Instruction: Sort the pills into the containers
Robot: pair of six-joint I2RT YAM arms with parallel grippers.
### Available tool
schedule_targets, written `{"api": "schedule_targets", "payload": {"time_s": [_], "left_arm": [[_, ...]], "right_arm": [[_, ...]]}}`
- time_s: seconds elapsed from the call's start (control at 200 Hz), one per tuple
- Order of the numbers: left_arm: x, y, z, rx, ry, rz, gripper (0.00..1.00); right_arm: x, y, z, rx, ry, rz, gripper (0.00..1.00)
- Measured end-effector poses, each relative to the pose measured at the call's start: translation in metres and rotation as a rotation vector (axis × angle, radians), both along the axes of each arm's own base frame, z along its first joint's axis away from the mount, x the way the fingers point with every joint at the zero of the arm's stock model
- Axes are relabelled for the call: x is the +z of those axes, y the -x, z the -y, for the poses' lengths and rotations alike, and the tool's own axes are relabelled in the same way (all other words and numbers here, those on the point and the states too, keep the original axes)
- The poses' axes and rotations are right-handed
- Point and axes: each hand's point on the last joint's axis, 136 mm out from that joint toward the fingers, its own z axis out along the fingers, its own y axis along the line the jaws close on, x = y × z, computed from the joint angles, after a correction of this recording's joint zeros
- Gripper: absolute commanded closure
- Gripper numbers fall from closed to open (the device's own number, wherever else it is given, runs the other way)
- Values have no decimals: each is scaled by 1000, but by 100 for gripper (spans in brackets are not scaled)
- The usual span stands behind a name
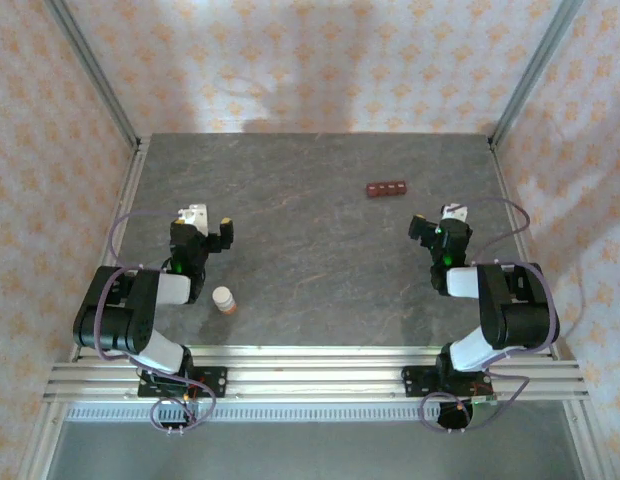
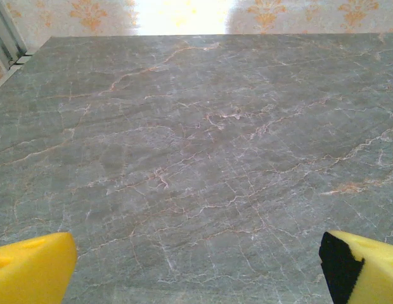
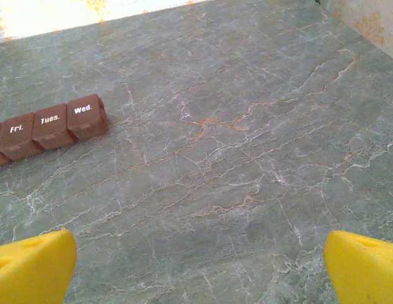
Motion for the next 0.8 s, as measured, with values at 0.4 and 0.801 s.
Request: {"api": "schedule_targets", "payload": {"time_s": [0.4, 0.801], "left_arm": [[-3, 1, 0, 0, 1, -11, 0], [-1, -1, -5, 14, 15, -10, 0]], "right_arm": [[0, 0, 0, 0, 0, 0, 0], [0, 0, 0, 0, 0, 0, 0]]}}
